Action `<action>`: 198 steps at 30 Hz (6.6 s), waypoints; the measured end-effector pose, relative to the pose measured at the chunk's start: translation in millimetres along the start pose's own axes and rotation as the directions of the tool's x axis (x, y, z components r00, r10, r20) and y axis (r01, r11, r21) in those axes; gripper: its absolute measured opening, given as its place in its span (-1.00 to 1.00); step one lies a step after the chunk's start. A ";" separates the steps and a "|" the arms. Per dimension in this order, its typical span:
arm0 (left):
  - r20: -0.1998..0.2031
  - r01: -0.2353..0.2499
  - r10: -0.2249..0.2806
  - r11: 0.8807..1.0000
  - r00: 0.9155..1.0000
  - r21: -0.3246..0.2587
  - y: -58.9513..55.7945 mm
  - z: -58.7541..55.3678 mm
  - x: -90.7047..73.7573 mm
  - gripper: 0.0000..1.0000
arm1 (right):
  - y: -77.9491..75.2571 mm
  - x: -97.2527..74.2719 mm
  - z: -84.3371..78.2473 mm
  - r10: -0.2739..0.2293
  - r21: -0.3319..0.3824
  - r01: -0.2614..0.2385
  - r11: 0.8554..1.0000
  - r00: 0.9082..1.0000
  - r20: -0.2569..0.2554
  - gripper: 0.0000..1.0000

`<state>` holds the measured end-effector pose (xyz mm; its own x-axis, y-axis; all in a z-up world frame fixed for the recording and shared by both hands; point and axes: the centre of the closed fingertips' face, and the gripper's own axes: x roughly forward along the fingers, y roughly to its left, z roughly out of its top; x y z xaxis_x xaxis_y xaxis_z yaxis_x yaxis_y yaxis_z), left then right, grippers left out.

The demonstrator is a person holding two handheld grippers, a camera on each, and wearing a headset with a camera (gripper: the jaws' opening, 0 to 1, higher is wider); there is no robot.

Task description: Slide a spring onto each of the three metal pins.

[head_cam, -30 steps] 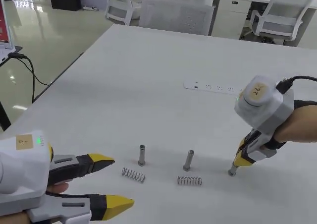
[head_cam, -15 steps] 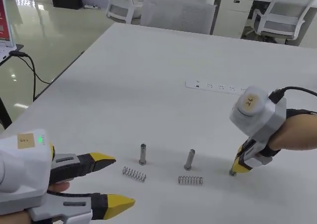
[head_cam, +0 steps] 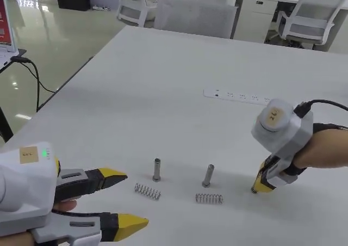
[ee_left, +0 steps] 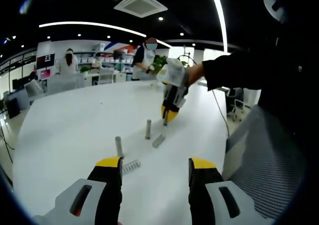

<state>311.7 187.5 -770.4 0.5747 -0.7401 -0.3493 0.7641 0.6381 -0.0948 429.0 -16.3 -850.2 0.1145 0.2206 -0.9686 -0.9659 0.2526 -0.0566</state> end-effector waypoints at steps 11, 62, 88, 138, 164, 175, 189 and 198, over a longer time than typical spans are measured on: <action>-0.003 0.003 -0.003 1.000 1.000 0.000 -0.9 -0.6 0.5 -0.05 | 0.4 -2.2 1.9 -0.012 -0.019 0.013 1.000 1.000 0.016 -0.49; -0.010 0.013 -0.013 1.000 1.000 0.007 -0.8 -1.3 2.0 -0.06 | 63.7 9.6 66.6 0.077 -0.217 -0.061 0.974 0.995 0.068 -0.60; -0.013 0.016 -0.016 1.000 1.000 0.005 -3.8 -1.6 2.2 -0.08 | 67.0 27.3 59.6 0.082 -0.219 -0.074 0.973 0.996 0.028 -0.77; -0.089 0.176 -0.162 0.967 0.983 0.183 -25.6 31.5 18.2 -0.13 | 69.5 28.4 58.8 0.029 -0.123 -0.026 0.992 0.999 0.025 -0.85; -0.140 0.219 -0.197 0.961 0.970 0.168 -36.2 11.6 46.2 -0.22 | 87.2 16.2 58.5 0.033 -0.162 -0.030 0.986 0.999 0.018 -0.86; -0.152 0.227 -0.204 0.962 0.967 0.150 -39.3 2.6 49.2 -0.26 | 100.1 3.3 61.5 0.049 -0.177 -0.043 0.983 0.998 0.029 -0.86; -0.149 0.233 -0.212 0.963 0.966 0.138 -43.0 1.0 50.7 -0.26 | 110.3 -17.1 66.1 0.059 -0.185 -0.048 0.982 0.997 0.055 -0.85; -0.143 0.228 -0.208 0.964 0.967 0.136 -41.6 1.8 51.5 -0.27 | 117.9 -30.3 75.0 0.076 -0.201 -0.059 0.978 0.994 0.078 -0.85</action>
<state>310.1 122.5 -782.7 0.3548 -0.8186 -0.4517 0.9076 0.4176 -0.0440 329.1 77.5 -809.4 0.0586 0.3123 -0.9482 -0.9979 0.0451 -0.0469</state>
